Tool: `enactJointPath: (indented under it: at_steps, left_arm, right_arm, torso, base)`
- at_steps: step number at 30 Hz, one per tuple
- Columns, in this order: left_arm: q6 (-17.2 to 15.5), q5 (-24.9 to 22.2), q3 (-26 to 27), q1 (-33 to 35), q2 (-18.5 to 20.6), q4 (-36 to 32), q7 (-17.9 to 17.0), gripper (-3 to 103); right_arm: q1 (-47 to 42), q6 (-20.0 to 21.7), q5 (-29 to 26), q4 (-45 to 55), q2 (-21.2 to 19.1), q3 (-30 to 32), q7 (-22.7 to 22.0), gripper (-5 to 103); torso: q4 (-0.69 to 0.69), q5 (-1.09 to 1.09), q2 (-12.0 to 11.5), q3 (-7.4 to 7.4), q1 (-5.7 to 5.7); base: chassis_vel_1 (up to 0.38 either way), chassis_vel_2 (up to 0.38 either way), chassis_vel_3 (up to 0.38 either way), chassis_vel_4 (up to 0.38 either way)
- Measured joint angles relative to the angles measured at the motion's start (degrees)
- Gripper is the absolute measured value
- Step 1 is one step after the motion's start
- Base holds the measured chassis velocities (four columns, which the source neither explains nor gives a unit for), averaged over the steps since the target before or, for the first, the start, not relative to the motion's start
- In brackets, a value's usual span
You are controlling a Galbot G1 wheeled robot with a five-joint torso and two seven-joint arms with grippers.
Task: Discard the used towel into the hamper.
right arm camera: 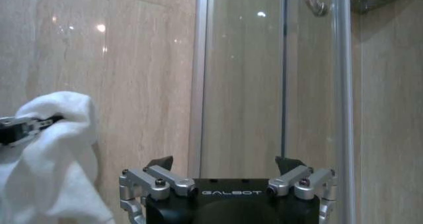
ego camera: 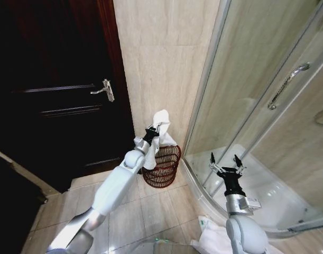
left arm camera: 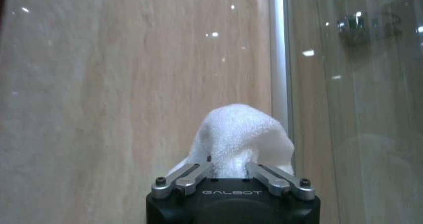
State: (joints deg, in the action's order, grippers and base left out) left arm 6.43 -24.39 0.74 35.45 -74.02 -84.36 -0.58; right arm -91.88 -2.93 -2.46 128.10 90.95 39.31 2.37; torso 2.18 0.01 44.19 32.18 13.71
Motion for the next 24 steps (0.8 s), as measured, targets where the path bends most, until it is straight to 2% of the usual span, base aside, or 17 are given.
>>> enactJointPath:
  at_steps: [3,7,13,16,19,24]
  left_arm:
    - [0.2,-0.3,-0.9,-1.8,-1.0,2.6,-0.1,7]
    - [2.0,0.7,-1.8,-5.4,-3.2,10.1,0.4,7]
    - [3.6,1.6,-2.0,-7.2,-5.3,16.5,0.8,7]
    - [5.4,2.6,-2.1,-8.7,-7.4,20.9,1.1,7]
    - [5.8,3.3,-2.0,-9.6,-8.5,22.8,1.3,7]
    - [5.5,5.5,-2.2,-10.8,-10.3,27.0,1.6,7]
  right_arm:
    - [0.2,0.1,0.0,-0.3,-0.1,0.0,0.0,100]
    - [0.3,0.1,-0.3,-0.7,-0.4,0.3,0.0,100]
    - [0.3,0.1,-0.5,-1.0,-0.5,0.6,0.0,100]
    - [0.5,0.0,-0.5,-1.2,-0.5,0.4,0.1,100]
    - [0.5,-0.1,-0.5,-1.2,-0.4,0.3,0.2,100]
    - [0.3,-0.2,-0.7,-1.2,-0.8,0.7,0.1,100]
  torso:
    - [0.00,0.00,-0.6,-0.35,-0.25]
    - [0.01,0.01,-2.0,-1.11,-0.85]
    - [0.00,0.00,-3.2,-1.84,-1.40]
    - [0.01,0.00,-4.2,-2.42,-1.78]
    - [-0.02,0.00,-4.8,-2.80,-2.05]
    - [0.01,0.00,-5.6,-3.19,-2.40]
  base:
    - [0.000,0.000,0.000,0.000]
    - [0.000,0.000,0.000,0.000]
    - [0.000,0.000,0.000,0.000]
    - [0.000,0.000,0.000,0.000]
    - [0.000,0.000,0.000,0.000]
    - [0.000,0.000,0.000,0.000]
